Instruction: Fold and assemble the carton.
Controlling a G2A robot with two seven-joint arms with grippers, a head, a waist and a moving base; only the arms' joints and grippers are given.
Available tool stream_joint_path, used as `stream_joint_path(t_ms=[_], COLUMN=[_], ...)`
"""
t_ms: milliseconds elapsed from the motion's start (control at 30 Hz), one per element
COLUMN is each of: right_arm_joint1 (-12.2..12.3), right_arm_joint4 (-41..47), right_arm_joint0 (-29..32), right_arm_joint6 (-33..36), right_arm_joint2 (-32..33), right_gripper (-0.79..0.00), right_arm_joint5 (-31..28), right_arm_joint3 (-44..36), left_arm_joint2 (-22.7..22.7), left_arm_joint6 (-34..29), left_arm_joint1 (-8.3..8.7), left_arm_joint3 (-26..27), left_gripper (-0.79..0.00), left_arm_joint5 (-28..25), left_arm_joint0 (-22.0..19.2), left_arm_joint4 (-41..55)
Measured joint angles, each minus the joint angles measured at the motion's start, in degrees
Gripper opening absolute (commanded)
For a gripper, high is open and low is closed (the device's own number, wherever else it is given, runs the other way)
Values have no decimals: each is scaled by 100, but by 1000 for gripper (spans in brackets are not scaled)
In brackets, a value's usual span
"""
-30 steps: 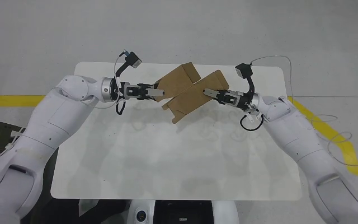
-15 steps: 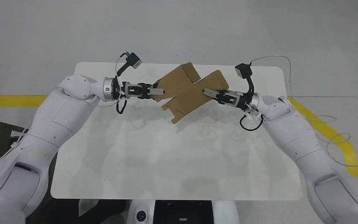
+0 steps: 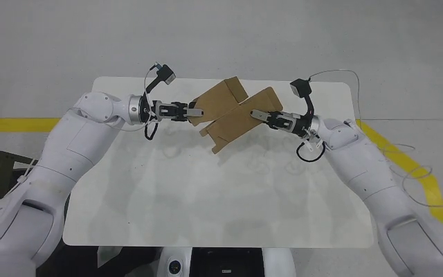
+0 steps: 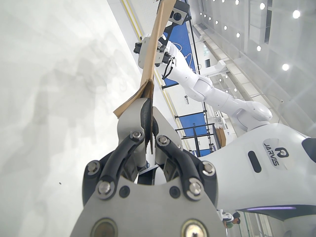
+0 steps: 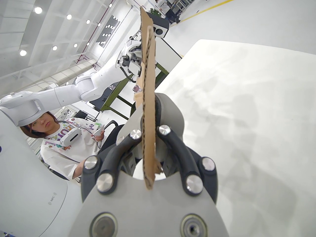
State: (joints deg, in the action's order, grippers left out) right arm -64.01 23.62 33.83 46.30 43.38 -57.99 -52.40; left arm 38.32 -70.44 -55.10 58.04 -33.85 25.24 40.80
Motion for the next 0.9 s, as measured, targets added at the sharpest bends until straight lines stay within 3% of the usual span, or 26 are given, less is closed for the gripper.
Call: stream_joint_path(t_ms=[300,333,533,767,900], right_arm_joint1=[219,262,577,876,975], right_arm_joint4=[-443,-486,-529,-31,181], right_arm_joint0=[-62,-50,137,158,-37], right_arm_joint6=[-3,-3,56,383,481], right_arm_joint2=[351,408,554,-13,-498], right_gripper=[0,-28,-77,-111,-234], right_arm_joint5=[-1,-1,56,382,480], right_arm_joint3=[327,313,-309,-1433,-1817], left_arm_joint2=[206,228,265,145,85], left_arm_joint6=[-138,-137,-338,-577,-568], left_arm_joint1=[38,42,66,69,74], left_arm_joint3=[238,249,473,749,849], left_gripper=[-785,-785,-785,-785,-785], left_arm_joint5=[138,138,336,577,566], left_arm_joint0=[52,63,72,64,47], left_arm_joint4=[-224,-247,-535,-905,-1114])
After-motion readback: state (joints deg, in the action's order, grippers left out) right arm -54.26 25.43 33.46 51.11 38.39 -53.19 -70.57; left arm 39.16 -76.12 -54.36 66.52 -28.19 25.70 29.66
